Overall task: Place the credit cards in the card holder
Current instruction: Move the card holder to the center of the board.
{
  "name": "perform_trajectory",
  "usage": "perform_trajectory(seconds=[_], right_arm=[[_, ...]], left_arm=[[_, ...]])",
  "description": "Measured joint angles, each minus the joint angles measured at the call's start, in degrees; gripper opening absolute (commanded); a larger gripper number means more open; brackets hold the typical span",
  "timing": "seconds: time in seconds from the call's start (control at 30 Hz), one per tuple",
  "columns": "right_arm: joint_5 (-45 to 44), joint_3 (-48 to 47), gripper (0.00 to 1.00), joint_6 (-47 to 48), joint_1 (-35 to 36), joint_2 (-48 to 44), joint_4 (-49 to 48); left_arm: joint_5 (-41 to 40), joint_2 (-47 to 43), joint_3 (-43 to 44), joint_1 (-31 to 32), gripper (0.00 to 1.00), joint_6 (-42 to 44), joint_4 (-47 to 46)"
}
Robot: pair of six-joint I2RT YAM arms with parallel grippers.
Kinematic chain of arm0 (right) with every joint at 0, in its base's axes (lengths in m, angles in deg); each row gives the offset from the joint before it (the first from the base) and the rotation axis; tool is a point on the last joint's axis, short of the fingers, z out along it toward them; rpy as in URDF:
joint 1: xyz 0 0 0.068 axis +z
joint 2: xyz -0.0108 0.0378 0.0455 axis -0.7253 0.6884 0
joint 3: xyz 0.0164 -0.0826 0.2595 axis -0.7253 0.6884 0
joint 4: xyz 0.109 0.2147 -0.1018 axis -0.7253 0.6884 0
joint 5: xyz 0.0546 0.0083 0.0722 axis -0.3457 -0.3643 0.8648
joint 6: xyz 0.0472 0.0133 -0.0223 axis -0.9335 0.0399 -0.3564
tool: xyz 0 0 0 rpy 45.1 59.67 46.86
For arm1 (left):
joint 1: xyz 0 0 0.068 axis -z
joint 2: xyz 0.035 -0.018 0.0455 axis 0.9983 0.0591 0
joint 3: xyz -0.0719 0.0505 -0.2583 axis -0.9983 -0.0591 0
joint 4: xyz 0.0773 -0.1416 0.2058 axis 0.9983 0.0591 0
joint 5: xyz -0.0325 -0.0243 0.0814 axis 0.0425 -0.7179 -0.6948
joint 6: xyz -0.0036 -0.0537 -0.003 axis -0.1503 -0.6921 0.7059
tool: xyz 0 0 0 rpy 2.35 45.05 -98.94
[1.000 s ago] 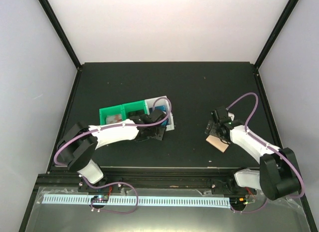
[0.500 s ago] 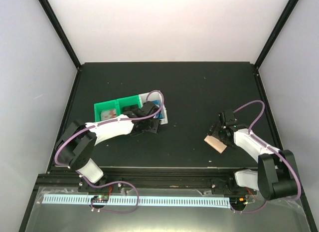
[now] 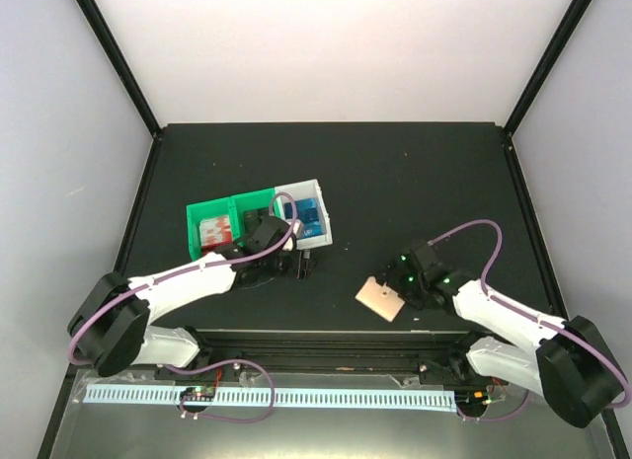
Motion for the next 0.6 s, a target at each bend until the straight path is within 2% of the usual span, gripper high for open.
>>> perform_trajectory(seconds=[0.13, 0.33, 0.43, 0.6], right_arm=[[1.6, -1.3, 0.91, -4.0, 4.4, 1.6, 0.1], [-6.9, -8.0, 0.93, 0.1, 5.2, 2.6, 9.4], [-8.7, -7.6, 0.91, 2.9, 5.2, 2.1, 11.7], [-5.2, -4.1, 0.89, 5.6, 6.1, 3.5, 11.5]], left_arm=[[0.4, -3.0, -3.2, 0.0, 0.70, -2.3, -1.2], [2.2, -5.6, -5.9, 0.1, 0.70, -4.2, -2.4], [2.8, -6.5, -6.7, 0.5, 0.70, -4.9, -3.0], [3.9, -6.7, -7.5, 1.5, 0.71, -6.0, -4.7]])
